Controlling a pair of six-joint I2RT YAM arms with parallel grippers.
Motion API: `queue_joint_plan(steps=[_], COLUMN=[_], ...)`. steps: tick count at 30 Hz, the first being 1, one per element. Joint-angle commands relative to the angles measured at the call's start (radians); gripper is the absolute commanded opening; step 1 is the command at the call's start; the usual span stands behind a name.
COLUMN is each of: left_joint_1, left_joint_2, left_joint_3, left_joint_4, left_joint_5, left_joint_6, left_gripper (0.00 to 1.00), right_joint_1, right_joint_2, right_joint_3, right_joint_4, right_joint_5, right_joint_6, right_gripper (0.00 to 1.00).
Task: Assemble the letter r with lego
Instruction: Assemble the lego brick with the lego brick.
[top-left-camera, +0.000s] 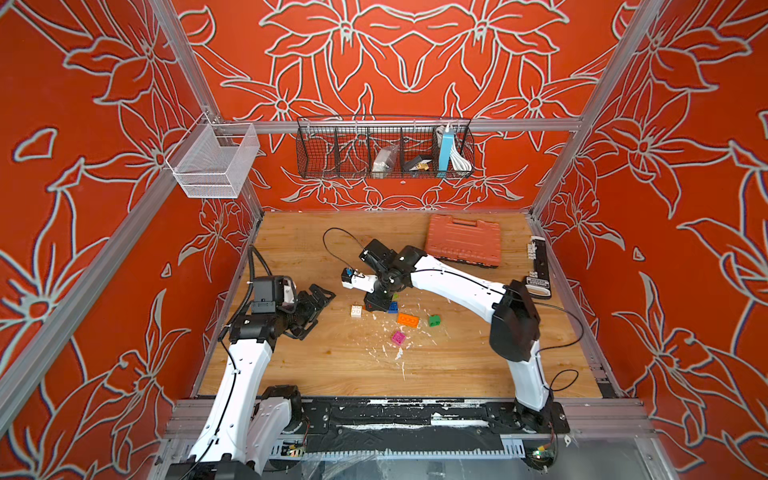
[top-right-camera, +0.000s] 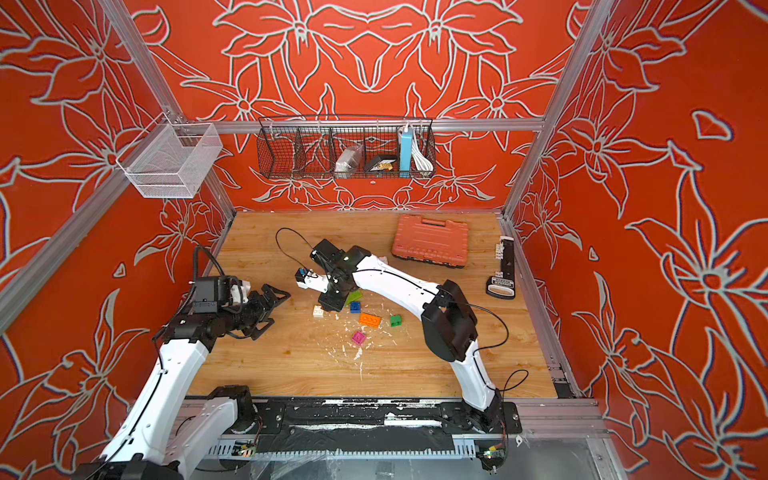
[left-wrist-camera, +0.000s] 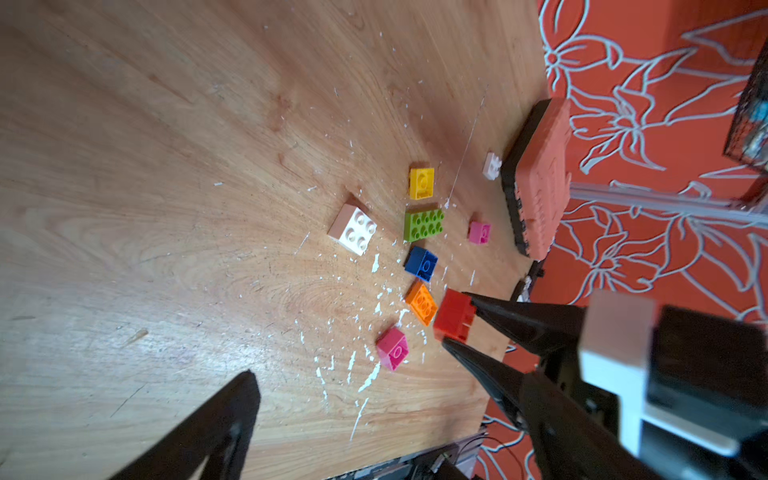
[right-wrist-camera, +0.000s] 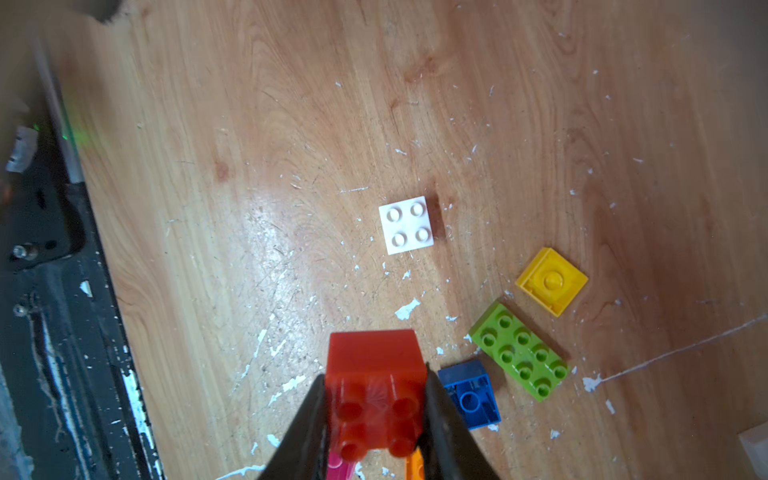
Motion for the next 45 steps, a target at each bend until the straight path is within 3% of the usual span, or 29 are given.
queue_joint_plan(steps=[1, 10, 19, 30, 45], left_joint_1=[0.079, 0.145, 0.147, 0.146, 0.146], left_joint_2=[0.004, -0.031, -0.051, -0.052, -0.049], left_joint_3=[-0.005, -0.039, -0.054, -0.064, -0.076], left_joint_4=[-0.02, -0.115, -0.14, -0.155, -0.138], left_joint_5=[0.093, 0.001, -0.019, -0.027, -0.013], left_joint_6=[0.007, -0.003, 0.008, 0.028, 0.032], left_gripper=[0.99, 0.99, 0.99, 0.99, 0.99], right_joint_1=[0.017, 0.042, 0.061, 0.064, 0.063], right_joint_2=[0.084, 0.311, 0.431, 0.511, 0.556], right_joint_3=[0.133, 0.48, 0.651, 0.716, 0.734], right_joint_4=[-0.167, -0.361, -0.417, -0.411, -0.357], right_joint_5=[0.029, 0.068, 0.093, 0.116, 0.154], right_joint_6=[-0.083, -0.143, -0.201, -0.26, -0.234], right_gripper=[0.0, 0.0, 0.0, 0.0, 0.0])
